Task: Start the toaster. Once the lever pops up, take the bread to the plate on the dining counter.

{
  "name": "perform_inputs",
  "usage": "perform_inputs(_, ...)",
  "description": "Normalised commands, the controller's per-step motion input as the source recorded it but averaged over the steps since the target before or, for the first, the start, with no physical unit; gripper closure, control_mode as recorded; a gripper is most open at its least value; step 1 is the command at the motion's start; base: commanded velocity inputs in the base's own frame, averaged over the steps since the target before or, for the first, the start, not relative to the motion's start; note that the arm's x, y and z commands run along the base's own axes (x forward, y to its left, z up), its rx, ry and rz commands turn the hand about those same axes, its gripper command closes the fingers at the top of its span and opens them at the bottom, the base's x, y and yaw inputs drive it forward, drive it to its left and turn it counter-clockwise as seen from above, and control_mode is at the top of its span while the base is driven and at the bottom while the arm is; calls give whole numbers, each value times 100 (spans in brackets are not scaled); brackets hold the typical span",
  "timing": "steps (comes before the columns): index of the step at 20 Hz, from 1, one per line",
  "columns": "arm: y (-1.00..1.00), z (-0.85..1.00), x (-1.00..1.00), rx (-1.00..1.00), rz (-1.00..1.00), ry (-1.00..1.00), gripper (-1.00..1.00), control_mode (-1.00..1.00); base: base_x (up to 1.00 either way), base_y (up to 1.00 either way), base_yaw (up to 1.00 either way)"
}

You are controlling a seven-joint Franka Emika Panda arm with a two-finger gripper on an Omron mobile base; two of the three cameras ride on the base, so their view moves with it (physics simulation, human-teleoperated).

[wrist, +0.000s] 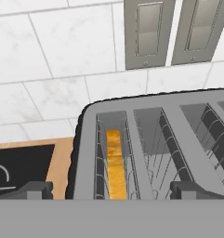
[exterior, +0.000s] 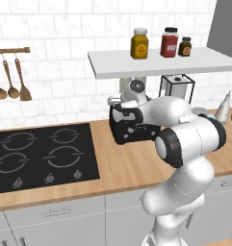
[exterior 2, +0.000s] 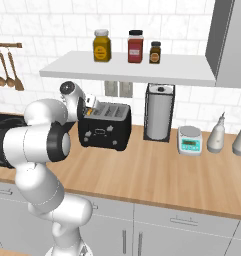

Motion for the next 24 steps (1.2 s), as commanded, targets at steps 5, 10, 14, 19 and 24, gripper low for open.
perform_inputs(5, 0, 0, 0, 0, 0, 0, -100, -100, 0, 0, 0)
perform_inputs(10, 0, 0, 0, 0, 0, 0, -100, -100, 0, 0, 0)
perform_inputs(14, 0, 0, 0, 0, 0, 0, -100, -100, 0, 0, 0)
perform_inputs(19, 0, 0, 0, 0, 0, 0, -100, -100, 0, 0, 0)
perform_inputs(24, 0, 0, 0, 0, 0, 0, -100, -100, 0, 0, 0)
